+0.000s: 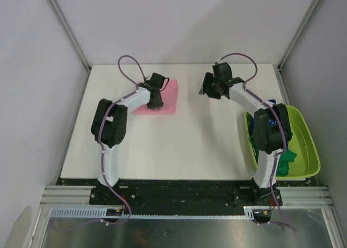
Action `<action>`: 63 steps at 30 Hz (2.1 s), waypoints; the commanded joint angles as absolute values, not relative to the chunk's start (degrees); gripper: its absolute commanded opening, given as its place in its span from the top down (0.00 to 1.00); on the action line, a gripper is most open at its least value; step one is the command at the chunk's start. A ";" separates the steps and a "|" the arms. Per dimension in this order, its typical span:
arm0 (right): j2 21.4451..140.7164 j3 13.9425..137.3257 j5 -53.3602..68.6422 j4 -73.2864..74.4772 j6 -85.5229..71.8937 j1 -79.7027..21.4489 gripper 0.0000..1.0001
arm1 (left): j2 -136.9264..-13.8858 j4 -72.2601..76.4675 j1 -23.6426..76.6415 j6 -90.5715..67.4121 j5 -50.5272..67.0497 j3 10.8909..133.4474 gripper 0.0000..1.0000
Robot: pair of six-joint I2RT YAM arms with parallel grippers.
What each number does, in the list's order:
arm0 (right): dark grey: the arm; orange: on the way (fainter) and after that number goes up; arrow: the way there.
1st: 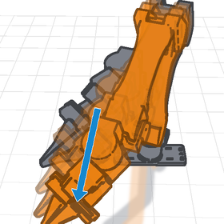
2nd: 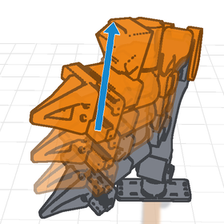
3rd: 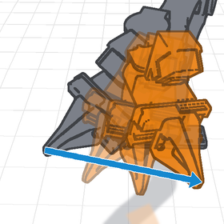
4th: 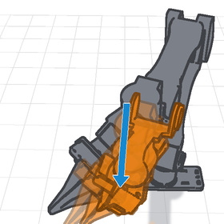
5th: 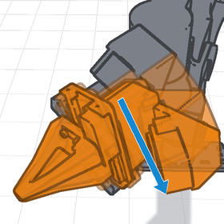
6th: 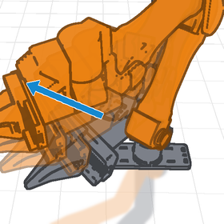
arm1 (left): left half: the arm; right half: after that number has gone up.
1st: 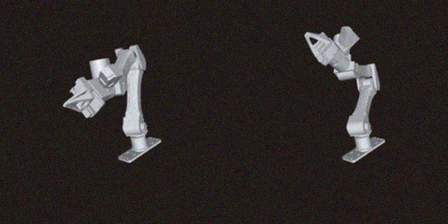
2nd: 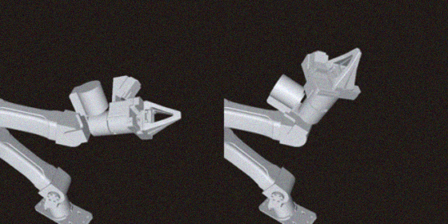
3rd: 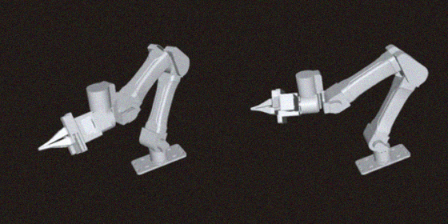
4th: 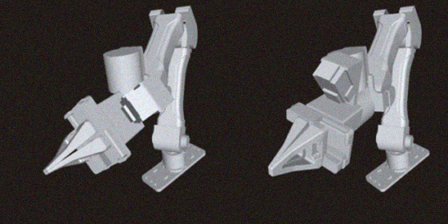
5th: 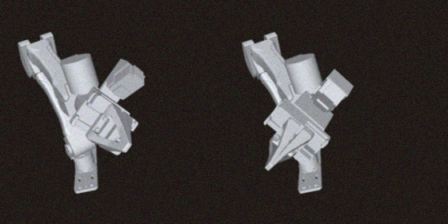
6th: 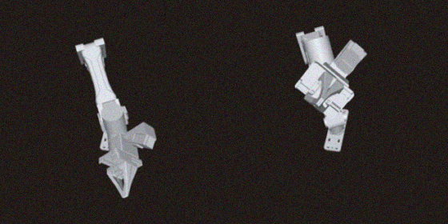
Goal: Fold and stack the t-shirts
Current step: Fold the long partially folded tshirt into a neat square, then put the neatly folded tshirt into the corner of the board with the left arm
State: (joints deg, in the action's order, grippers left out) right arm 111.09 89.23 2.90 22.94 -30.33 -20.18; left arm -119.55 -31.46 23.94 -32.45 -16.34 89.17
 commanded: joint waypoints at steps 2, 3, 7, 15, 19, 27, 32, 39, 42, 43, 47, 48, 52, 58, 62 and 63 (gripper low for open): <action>109.22 89.20 3.28 23.19 -29.23 -20.46 0.42 | -120.35 -32.49 20.61 -28.78 -17.02 91.95 0.61; 109.32 89.20 3.22 23.15 -29.16 -20.47 0.42 | -119.81 -32.51 20.72 -28.01 -16.55 92.07 0.61; 109.44 89.65 3.09 23.15 -29.11 -20.48 0.42 | -115.81 -32.46 22.92 -25.01 -16.24 92.59 0.59; 110.06 91.71 2.74 24.08 -28.90 -20.85 0.42 | -118.74 -32.49 27.63 -20.13 -14.70 99.92 0.53; 109.92 91.95 2.28 24.66 -28.47 -20.79 0.42 | -124.39 -32.72 28.08 -18.13 -12.84 105.87 0.50; 109.93 93.03 1.66 25.75 -28.07 -20.74 0.42 | -132.73 -34.13 28.50 -13.37 -14.38 114.40 0.45; 109.87 92.95 1.38 26.05 -28.06 -20.74 0.42 | -133.98 -34.92 28.64 -12.02 -16.53 114.65 0.46; 110.00 92.78 1.26 26.34 -28.29 -20.89 0.42 | -133.22 -34.97 27.72 -7.09 -23.94 112.56 0.46; 109.82 92.67 1.42 26.56 -28.31 -21.02 0.42 | -133.02 -34.84 25.66 -5.15 -24.59 112.28 0.46; 109.76 92.61 1.55 26.68 -28.26 -21.06 0.42 | -133.04 -34.78 24.61 -4.11 -24.12 112.43 0.46; 109.31 92.02 1.65 27.19 -28.06 -21.17 0.42 | -134.09 -34.34 21.21 0.41 -22.00 114.13 0.46; 109.15 91.76 1.66 27.17 -28.05 -21.18 0.42 | -134.50 -34.31 20.40 1.66 -21.46 114.76 0.46; 109.04 91.07 2.39 27.08 -28.46 -21.18 0.42 | -136.63 -34.23 17.16 4.57 -19.59 117.64 0.46; 109.59 91.13 3.15 27.56 -28.80 -21.66 0.42 | -140.06 -34.35 11.27 7.45 -14.21 123.48 0.46; 110.40 91.10 3.75 27.48 -29.13 -21.83 0.42 | -140.60 -34.34 7.05 7.88 -9.63 124.96 0.46; 110.66 91.12 3.90 27.45 -29.24 -21.90 0.42 | -140.44 -34.31 5.90 7.81 -8.37 124.75 0.46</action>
State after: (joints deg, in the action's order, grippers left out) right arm 111.09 90.67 2.74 26.44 -28.82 -21.34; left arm -140.51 -34.81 10.04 4.97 -13.76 121.99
